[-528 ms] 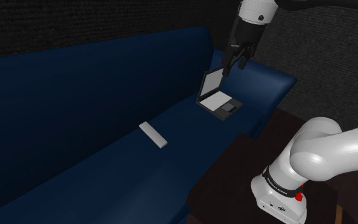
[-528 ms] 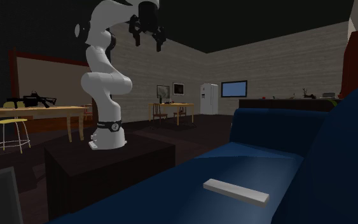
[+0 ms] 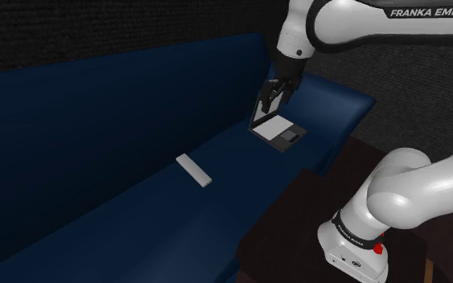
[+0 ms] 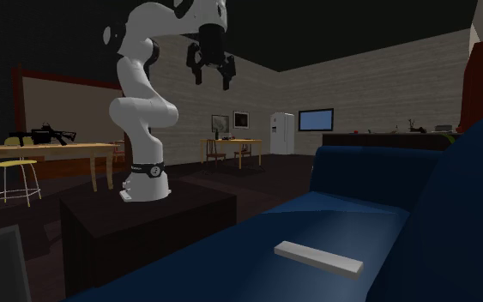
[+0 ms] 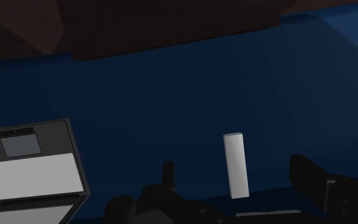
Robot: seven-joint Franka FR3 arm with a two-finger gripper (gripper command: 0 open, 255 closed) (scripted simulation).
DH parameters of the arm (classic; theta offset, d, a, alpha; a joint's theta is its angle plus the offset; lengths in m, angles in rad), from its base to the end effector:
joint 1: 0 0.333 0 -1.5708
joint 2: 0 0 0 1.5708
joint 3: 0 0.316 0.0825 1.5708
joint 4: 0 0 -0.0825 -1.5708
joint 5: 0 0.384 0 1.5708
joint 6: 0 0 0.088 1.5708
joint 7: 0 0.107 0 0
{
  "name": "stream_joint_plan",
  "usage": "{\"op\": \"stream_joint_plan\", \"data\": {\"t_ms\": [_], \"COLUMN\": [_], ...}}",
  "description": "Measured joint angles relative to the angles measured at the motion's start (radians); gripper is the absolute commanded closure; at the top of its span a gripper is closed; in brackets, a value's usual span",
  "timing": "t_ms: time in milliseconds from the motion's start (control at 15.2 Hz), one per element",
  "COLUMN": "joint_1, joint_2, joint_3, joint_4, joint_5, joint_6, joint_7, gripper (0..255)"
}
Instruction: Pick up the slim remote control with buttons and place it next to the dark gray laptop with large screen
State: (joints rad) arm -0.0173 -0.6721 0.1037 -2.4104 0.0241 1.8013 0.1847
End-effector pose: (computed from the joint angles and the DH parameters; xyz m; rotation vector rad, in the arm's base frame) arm 0.3536 0.0385 0.5462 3.1010 -0.1919 0.1012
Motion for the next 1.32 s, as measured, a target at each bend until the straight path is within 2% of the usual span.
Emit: {"op": "stream_joint_plan", "data": {"t_ms": [726, 1122, 1320], "joint_1": [-0.002, -0.014, -0.013], "joint_2": [0.319, 0.543, 0.669], "joint_3": [0.069, 0.096, 0.108], "joint_4": [-0.058, -0.022, 0.031], "joint_5": [-0.003, -0.047, -0.088], "joint_6": [0.385, 0.573, 0.647], "joint_7": [0.08, 0.136, 0.183], "gripper": [0, 0, 0]}}
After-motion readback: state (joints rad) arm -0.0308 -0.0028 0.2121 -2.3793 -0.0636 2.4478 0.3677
